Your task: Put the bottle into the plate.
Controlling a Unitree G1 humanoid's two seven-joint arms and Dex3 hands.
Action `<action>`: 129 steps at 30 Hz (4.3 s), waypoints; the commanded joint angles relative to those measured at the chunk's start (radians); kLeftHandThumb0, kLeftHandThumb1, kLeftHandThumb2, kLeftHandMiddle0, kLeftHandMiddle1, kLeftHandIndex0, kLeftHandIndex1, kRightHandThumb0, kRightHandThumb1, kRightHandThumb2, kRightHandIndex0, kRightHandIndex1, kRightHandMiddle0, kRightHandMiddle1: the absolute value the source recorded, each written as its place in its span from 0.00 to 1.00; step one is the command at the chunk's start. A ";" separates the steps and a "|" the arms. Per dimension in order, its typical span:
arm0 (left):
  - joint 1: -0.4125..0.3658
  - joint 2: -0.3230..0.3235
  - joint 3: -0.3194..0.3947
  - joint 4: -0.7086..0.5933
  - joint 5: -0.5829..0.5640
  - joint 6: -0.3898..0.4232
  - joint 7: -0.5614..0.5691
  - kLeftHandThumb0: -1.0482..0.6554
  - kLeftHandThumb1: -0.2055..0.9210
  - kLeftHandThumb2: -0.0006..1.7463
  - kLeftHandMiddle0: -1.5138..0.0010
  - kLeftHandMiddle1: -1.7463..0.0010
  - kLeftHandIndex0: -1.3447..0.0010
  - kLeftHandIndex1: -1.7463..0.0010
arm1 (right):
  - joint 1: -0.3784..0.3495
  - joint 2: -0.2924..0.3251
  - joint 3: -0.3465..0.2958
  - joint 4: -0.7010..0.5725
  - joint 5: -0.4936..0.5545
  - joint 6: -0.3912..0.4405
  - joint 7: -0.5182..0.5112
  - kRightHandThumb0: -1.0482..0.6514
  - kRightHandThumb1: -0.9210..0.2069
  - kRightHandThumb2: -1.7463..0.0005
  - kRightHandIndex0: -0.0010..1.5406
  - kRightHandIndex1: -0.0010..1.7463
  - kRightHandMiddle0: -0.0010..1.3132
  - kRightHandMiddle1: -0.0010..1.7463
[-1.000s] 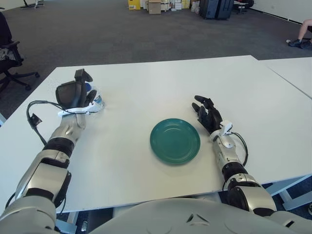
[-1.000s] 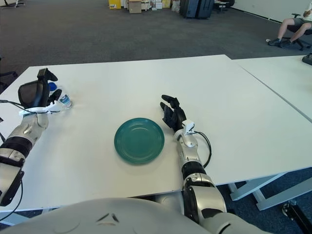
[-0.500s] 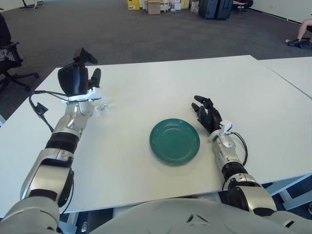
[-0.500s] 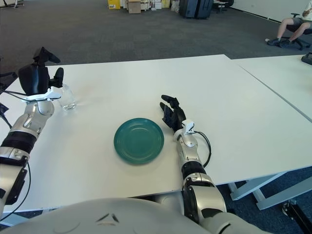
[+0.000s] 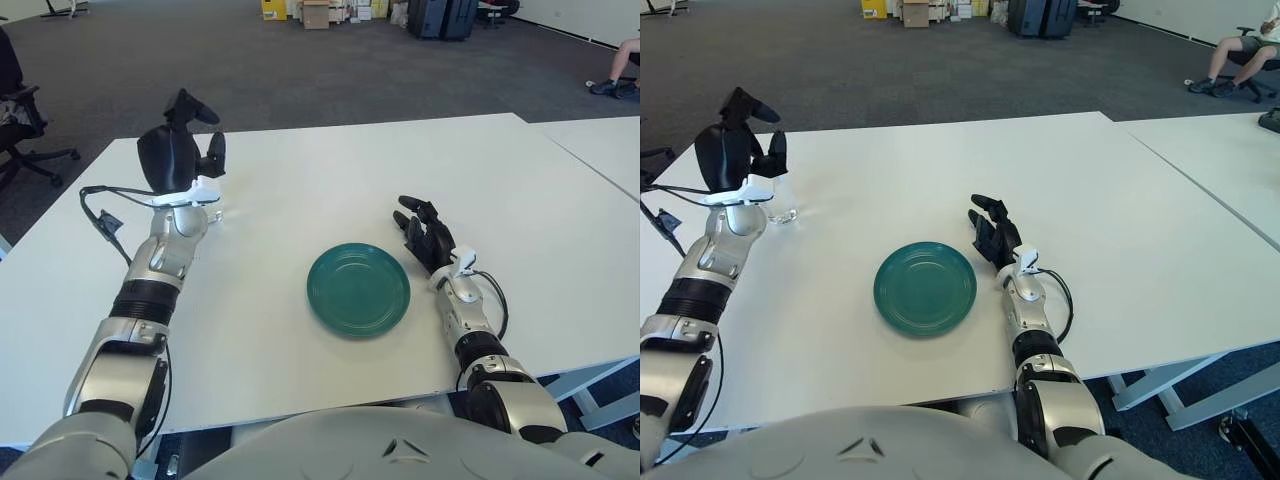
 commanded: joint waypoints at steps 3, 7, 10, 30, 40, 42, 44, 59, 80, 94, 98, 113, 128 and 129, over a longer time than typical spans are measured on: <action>0.011 -0.001 0.017 -0.019 0.019 0.006 -0.024 0.34 0.46 0.75 0.23 0.00 0.55 0.00 | 0.013 -0.003 -0.002 0.010 0.001 0.029 -0.013 0.27 0.00 0.54 0.23 0.00 0.00 0.51; 0.014 -0.001 0.022 -0.016 0.026 0.002 -0.029 0.34 0.46 0.76 0.23 0.00 0.54 0.00 | 0.017 -0.002 -0.001 0.008 0.000 0.026 -0.014 0.28 0.00 0.54 0.23 0.00 0.00 0.51; 0.012 0.003 0.022 0.000 0.037 -0.002 -0.025 0.34 0.45 0.76 0.23 0.00 0.54 0.00 | 0.017 -0.003 0.001 0.009 -0.003 0.025 -0.015 0.28 0.00 0.54 0.23 0.00 0.00 0.51; 0.023 -0.006 0.050 -0.011 0.088 0.018 0.026 0.36 0.60 0.64 0.47 0.00 0.64 0.00 | 0.031 -0.006 0.009 -0.010 -0.001 0.043 -0.008 0.27 0.00 0.54 0.22 0.00 0.00 0.50; 0.018 -0.060 0.107 -0.038 -0.067 0.055 -0.104 0.05 0.98 0.13 0.99 0.61 0.99 0.52 | 0.031 -0.006 0.013 -0.008 -0.006 0.052 -0.015 0.27 0.00 0.54 0.22 0.00 0.00 0.51; 0.010 -0.074 0.132 -0.044 -0.121 0.040 -0.123 0.03 0.99 0.12 0.99 0.67 0.99 0.61 | 0.029 -0.006 0.011 -0.004 -0.004 0.047 -0.014 0.27 0.00 0.54 0.22 0.00 0.00 0.51; 0.005 -0.084 0.159 -0.067 -0.168 0.028 -0.140 0.02 1.00 0.12 1.00 0.72 1.00 0.72 | 0.027 -0.006 0.009 0.002 -0.002 0.041 -0.012 0.27 0.00 0.54 0.23 0.00 0.00 0.52; 0.046 -0.171 0.260 -0.311 -0.170 0.063 -0.086 0.03 1.00 0.27 1.00 0.98 1.00 1.00 | -0.003 -0.008 -0.005 0.068 0.008 -0.001 0.020 0.27 0.00 0.54 0.23 0.00 0.00 0.52; -0.140 -0.182 0.369 0.272 -0.215 -0.163 0.183 0.08 1.00 0.36 0.96 1.00 1.00 0.80 | -0.040 -0.021 -0.039 0.147 0.036 -0.049 0.090 0.26 0.00 0.53 0.22 0.00 0.00 0.52; -0.262 -0.027 0.356 0.738 -0.316 -0.167 -0.029 0.08 1.00 0.29 0.95 1.00 1.00 0.85 | -0.061 -0.033 -0.057 0.193 0.045 -0.070 0.135 0.27 0.00 0.53 0.22 0.00 0.00 0.53; -0.282 -0.023 0.349 0.809 -0.342 -0.157 -0.077 0.05 1.00 0.28 0.97 1.00 1.00 0.89 | -0.064 -0.037 -0.055 0.198 0.039 -0.068 0.132 0.28 0.00 0.53 0.22 0.00 0.00 0.53; -0.328 -0.004 0.320 0.923 -0.385 -0.066 -0.192 0.00 1.00 0.24 1.00 1.00 1.00 0.98 | -0.068 -0.045 -0.048 0.200 0.028 -0.066 0.120 0.28 0.00 0.53 0.22 0.00 0.00 0.54; -0.327 0.002 0.311 0.950 -0.408 -0.030 -0.227 0.00 1.00 0.19 0.98 0.99 0.98 0.99 | -0.067 -0.046 -0.047 0.199 0.028 -0.066 0.115 0.27 0.00 0.52 0.22 0.00 0.00 0.53; -0.326 0.001 0.311 0.950 -0.410 -0.031 -0.232 0.00 1.00 0.18 0.97 0.99 0.97 0.98 | -0.066 -0.046 -0.047 0.198 0.028 -0.067 0.114 0.27 0.00 0.52 0.22 0.00 0.00 0.53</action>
